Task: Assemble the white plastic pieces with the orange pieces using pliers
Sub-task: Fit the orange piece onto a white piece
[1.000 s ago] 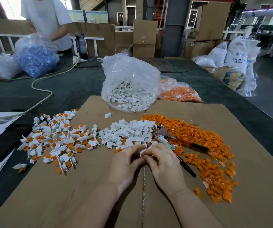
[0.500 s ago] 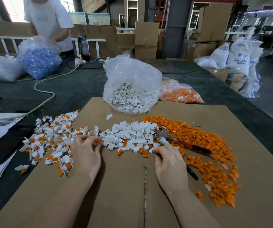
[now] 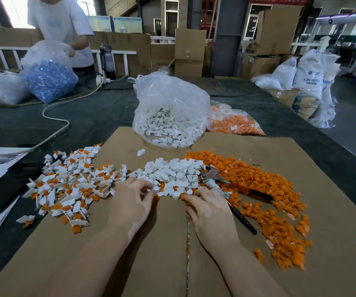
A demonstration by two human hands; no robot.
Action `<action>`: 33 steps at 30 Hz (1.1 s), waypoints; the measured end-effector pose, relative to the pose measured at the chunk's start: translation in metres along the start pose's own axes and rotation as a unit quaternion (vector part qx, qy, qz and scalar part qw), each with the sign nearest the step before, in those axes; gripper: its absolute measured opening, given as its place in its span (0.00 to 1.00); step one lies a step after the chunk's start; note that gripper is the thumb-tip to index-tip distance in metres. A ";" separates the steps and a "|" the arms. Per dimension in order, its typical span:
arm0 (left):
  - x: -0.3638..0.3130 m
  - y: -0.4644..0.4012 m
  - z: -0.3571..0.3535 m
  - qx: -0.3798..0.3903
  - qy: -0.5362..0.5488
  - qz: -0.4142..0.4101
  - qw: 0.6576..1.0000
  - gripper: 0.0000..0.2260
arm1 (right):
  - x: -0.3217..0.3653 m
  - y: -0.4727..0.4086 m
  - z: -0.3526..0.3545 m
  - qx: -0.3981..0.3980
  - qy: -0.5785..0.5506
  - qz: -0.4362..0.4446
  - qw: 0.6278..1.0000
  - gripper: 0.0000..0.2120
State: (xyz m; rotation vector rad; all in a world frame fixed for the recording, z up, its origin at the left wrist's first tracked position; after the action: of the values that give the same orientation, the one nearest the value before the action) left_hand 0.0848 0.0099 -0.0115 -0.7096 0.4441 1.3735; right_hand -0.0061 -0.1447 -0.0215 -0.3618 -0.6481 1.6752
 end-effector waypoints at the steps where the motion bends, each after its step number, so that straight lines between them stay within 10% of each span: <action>1: -0.001 0.001 -0.004 0.013 -0.011 -0.002 1.000 0.06 | 0.000 -0.001 0.000 0.008 0.004 -0.001 1.000 0.11; 33: -0.044 0.033 -0.047 0.100 0.101 -0.091 0.986 0.10 | -0.007 0.005 0.001 -0.065 -0.047 -0.102 0.992 0.09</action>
State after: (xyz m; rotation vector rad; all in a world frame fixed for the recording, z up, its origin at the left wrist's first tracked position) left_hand 0.0505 -0.0528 -0.0224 -0.7069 0.6528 1.0736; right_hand -0.0087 -0.1524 -0.0248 -0.3007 -0.8395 1.4660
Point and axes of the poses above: each hand's wrist, its own y-axis away from the middle knuckle, its own z-axis out of the back of the hand, x = y × z, the point moved 2 cm from there along -y, towards the middle knuckle, and after that the axes turned 14 degrees about z, right-handed, at the moved point
